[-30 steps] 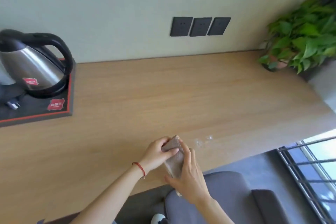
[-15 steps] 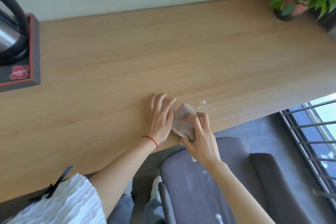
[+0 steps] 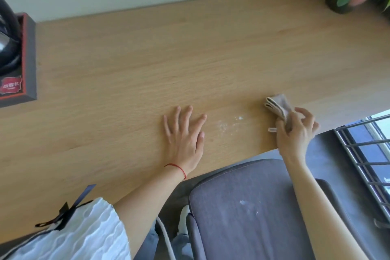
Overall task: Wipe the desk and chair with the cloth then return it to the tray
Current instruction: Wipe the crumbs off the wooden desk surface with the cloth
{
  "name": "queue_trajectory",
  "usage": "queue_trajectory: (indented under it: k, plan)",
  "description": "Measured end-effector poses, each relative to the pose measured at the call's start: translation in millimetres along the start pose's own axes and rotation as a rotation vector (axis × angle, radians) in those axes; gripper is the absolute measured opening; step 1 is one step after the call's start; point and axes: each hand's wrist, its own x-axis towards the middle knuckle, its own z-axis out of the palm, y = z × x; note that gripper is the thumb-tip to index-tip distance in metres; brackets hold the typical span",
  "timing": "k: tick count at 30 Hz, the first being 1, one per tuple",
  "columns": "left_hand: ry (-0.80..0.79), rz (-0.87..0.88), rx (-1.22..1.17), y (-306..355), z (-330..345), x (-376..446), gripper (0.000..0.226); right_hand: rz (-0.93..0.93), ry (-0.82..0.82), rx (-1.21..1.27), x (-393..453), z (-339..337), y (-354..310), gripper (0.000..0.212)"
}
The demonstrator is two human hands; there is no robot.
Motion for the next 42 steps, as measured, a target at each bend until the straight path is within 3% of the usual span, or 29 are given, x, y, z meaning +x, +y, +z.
queue_trajectory:
  k: [7, 12, 17, 18, 21, 23, 29, 33, 36, 38, 42]
  plan:
    - [0.035, 0.022, -0.055, -2, -3, -2, 0.052, -0.208, -0.192, -0.060, -37, 28, -37, 0.043]
    - [0.147, -0.068, -0.340, -15, -3, -4, 0.057, -0.446, -0.384, -0.050, -60, 43, -68, 0.047]
    - [0.146, -0.023, -0.240, -27, -2, -13, 0.054, -0.717, -0.548, -0.138, -45, 15, -32, 0.044]
    - [0.150, -0.029, -0.232, -27, -2, -12, 0.053, -0.667, -0.517, -0.159, -32, 12, -24, 0.045]
    - [0.146, -0.072, -0.227, -24, -3, -10, 0.052, -0.258, -0.293, -0.156, 0, 25, -26, 0.053]
    - [0.134, -0.091, -0.221, -22, -5, -8, 0.052, -0.129, -0.209, -0.142, -2, 44, -49, 0.053]
    - [0.100, -0.111, -0.189, -19, -10, -10, 0.052, -0.465, -0.397, -0.100, -56, 65, -97, 0.045]
    - [0.101, -0.084, -0.169, -21, -12, -11, 0.053, -0.624, -0.540, -0.043, -84, 34, -56, 0.037]
    - [0.107, -0.085, -0.165, -20, -12, -11, 0.053, -0.730, -0.546, -0.067, -72, 11, -19, 0.030]
    - [0.114, -0.094, -0.161, -19, -12, -10, 0.052, -0.680, -0.420, -0.143, -44, 11, -3, 0.025]
    - [0.106, -0.099, -0.159, -20, -9, -9, 0.051, -0.210, -0.153, -0.141, 5, 20, 2, 0.019]
